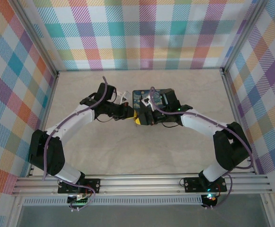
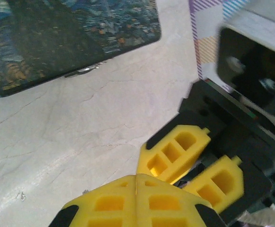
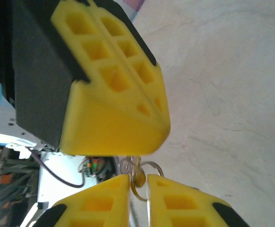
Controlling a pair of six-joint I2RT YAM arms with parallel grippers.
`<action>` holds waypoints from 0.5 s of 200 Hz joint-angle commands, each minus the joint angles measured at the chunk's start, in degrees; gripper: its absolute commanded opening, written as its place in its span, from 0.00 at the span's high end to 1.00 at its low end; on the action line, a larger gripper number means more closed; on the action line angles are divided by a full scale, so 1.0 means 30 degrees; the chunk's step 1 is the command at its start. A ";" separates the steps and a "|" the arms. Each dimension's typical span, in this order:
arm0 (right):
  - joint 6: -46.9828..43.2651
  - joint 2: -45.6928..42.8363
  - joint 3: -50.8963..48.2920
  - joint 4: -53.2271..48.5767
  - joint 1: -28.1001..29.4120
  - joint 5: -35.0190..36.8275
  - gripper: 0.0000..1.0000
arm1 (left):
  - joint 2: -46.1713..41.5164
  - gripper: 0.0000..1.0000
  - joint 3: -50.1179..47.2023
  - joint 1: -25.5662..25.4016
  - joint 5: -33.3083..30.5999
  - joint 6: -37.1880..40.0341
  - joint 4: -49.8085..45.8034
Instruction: Unlock a padlock with a key
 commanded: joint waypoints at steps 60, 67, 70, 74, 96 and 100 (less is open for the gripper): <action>-0.6270 -0.4878 -0.1494 0.0014 0.4512 1.3250 0.56 | 0.1063 1.00 0.1638 -0.0094 -0.2126 -0.6624 -0.2181; -0.6669 -0.4771 -0.1385 -0.0024 0.4902 1.4191 0.55 | 0.1132 1.00 0.1777 -0.0093 -0.2163 -0.6739 -0.2220; -0.6810 -0.4665 -0.1305 0.0031 0.5004 1.4533 0.55 | 0.1154 1.00 0.1808 -0.0093 -0.2195 -0.6763 -0.2220; -0.6961 -0.4527 -0.1187 -0.0014 0.5121 1.4897 0.54 | 0.1169 1.00 0.1816 -0.0080 -0.2240 -0.6843 -0.2206; -0.7209 -0.3474 -0.0339 -0.0664 0.5232 1.6106 0.54 | 0.1385 1.00 0.1728 -0.0090 -0.2405 -0.7283 -0.1905; -0.7211 -0.3315 -0.0220 -0.0735 0.5232 1.6178 0.54 | 0.1425 1.00 0.1703 -0.0089 -0.2379 -0.7390 -0.1821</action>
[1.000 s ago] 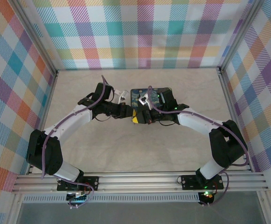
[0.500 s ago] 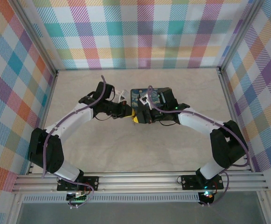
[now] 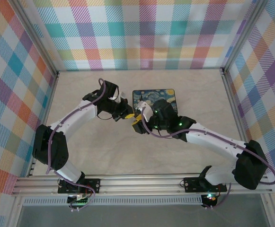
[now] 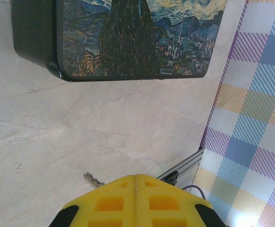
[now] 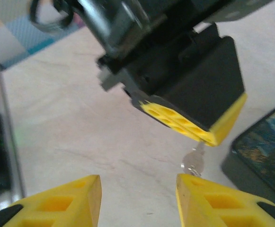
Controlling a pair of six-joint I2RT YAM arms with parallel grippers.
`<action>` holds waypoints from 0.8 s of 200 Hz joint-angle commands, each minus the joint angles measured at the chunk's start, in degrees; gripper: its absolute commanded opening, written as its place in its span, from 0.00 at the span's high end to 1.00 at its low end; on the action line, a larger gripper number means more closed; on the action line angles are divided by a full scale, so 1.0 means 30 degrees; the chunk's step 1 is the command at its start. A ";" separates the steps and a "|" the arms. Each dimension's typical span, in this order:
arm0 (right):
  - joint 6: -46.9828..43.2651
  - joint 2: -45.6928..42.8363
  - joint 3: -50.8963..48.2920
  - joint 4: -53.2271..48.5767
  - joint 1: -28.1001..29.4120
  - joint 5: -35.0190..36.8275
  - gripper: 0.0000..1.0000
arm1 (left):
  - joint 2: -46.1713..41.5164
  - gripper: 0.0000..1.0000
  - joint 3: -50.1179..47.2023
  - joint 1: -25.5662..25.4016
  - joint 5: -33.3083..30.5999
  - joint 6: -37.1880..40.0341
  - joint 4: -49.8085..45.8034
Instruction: Unlock a padlock with a key
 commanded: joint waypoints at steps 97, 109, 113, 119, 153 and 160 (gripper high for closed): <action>-0.1046 0.2791 0.1832 0.0010 0.0010 0.3047 0.55 | 0.0729 1.00 0.0564 -0.0102 0.0119 -0.1610 0.0382; -0.0965 0.3035 0.2010 -0.0136 0.0008 0.2839 0.55 | 0.0743 1.00 0.0549 -0.0100 0.0147 -0.1623 0.0440; -0.0910 0.3069 0.2027 -0.0142 0.0008 0.2786 0.55 | 0.0750 1.00 0.0535 -0.0100 0.0147 -0.1590 0.0444; -0.0857 0.3123 0.2032 -0.0131 0.0008 0.2698 0.54 | 0.0758 1.00 0.0569 -0.0084 0.0173 -0.1592 0.0444; -0.0734 0.3556 0.2225 -0.0400 0.0008 0.3059 0.57 | 0.0671 1.00 0.0519 -0.0086 0.0286 -0.1480 0.0473; -0.0751 0.3648 0.2276 -0.0480 0.0009 0.3212 0.59 | 0.0645 1.00 0.0491 -0.0085 0.0337 -0.1477 0.0495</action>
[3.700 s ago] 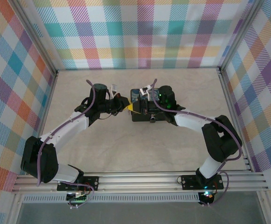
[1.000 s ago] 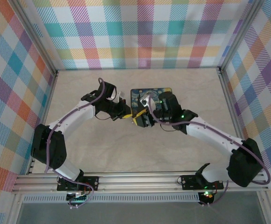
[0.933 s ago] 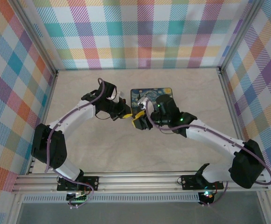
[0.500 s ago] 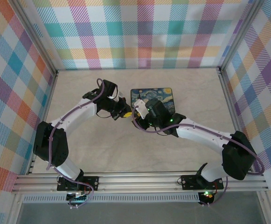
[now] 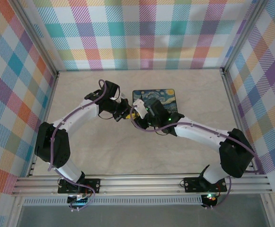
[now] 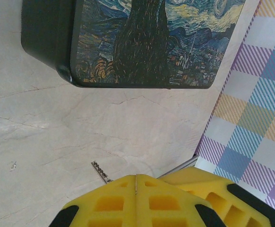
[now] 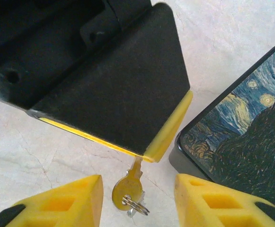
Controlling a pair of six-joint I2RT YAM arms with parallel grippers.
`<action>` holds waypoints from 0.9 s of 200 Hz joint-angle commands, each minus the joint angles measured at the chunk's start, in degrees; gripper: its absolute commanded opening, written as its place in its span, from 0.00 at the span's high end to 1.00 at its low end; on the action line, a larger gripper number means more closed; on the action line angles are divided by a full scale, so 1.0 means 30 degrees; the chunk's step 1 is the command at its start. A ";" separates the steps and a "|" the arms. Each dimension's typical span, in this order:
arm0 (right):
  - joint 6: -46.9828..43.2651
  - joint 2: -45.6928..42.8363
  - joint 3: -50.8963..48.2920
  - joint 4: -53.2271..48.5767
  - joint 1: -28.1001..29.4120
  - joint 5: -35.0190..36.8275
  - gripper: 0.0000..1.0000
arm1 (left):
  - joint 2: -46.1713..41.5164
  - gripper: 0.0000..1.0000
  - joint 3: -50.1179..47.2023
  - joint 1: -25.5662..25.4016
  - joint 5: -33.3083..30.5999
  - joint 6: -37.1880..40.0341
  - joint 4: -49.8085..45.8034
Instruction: Unlock a padlock with a key
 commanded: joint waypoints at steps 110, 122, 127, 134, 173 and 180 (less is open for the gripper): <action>0.0808 -0.0419 -0.0213 0.0604 -0.0841 -0.0342 0.99 | -0.0705 0.92 -0.0257 0.0223 0.0280 -0.0510 0.0664; 0.1092 -0.0789 -0.0590 0.0742 -0.1309 -0.1356 1.00 | -0.0791 0.85 -0.0127 0.0287 0.0221 -0.0251 0.0501; 0.1211 -0.0886 -0.0740 0.0844 -0.1487 -0.1737 1.00 | -0.0819 0.83 -0.0097 0.0344 0.0220 -0.0169 0.0439; 0.1284 -0.1067 -0.0900 0.0893 -0.1737 -0.2362 1.00 | -0.0864 0.80 -0.0051 0.0459 0.0220 -0.0076 0.0378; 0.2344 -0.1866 -0.1548 0.0921 -0.3403 -0.7230 1.00 | -0.1288 0.68 -0.0021 0.0896 0.1228 0.2049 0.1059; 0.2578 -0.2099 -0.1708 0.0963 -0.3828 -0.8634 1.00 | -0.1466 0.68 -0.0114 0.0890 0.2000 0.2972 0.1666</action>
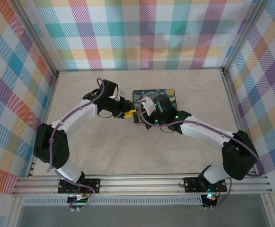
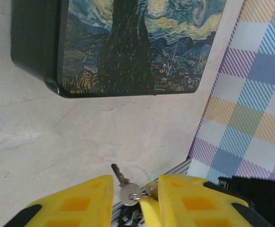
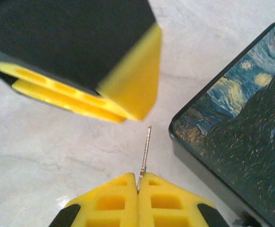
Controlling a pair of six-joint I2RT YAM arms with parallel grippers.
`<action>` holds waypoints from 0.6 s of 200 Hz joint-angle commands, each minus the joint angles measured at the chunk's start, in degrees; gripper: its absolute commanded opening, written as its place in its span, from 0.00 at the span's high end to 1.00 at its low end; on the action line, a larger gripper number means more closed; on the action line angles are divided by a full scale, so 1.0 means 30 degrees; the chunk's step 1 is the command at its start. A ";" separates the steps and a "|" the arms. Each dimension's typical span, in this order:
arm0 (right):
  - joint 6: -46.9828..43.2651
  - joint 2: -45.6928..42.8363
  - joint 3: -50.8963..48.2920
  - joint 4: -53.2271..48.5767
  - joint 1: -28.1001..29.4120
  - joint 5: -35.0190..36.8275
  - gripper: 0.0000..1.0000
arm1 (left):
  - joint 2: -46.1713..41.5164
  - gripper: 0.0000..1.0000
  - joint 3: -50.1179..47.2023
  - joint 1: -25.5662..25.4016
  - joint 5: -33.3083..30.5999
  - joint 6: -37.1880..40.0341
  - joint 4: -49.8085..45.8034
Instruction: Unlock a padlock with a key
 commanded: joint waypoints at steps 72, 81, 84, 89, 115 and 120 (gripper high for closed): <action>0.3718 -0.1294 -0.0852 0.1681 -0.3516 -1.2224 1.00 | -0.2973 0.60 -0.1286 0.0051 0.5618 0.9079 0.3150; 0.4071 -0.1209 -0.0885 0.2149 -0.3522 -1.2487 0.99 | -0.2748 0.60 -0.1087 -0.0037 0.5656 0.9485 0.2691; 0.4164 -0.1178 -0.0864 0.2295 -0.3522 -1.2571 0.99 | -0.2673 0.60 -0.1035 -0.0073 0.5604 0.9589 0.2536; 0.4247 -0.1098 -0.0845 0.2423 -0.3537 -1.2712 0.99 | -0.2551 0.60 -0.0962 -0.0135 0.5475 0.9670 0.2347; 0.4902 -0.0501 -0.0689 0.3284 -0.3522 -1.3210 0.99 | -0.2208 0.60 -0.0970 -0.0401 0.5035 0.9822 0.2014; 0.5029 -0.0397 -0.0655 0.3401 -0.3533 -1.3327 0.99 | -0.2207 0.60 -0.1016 -0.0404 0.4971 0.9853 0.1995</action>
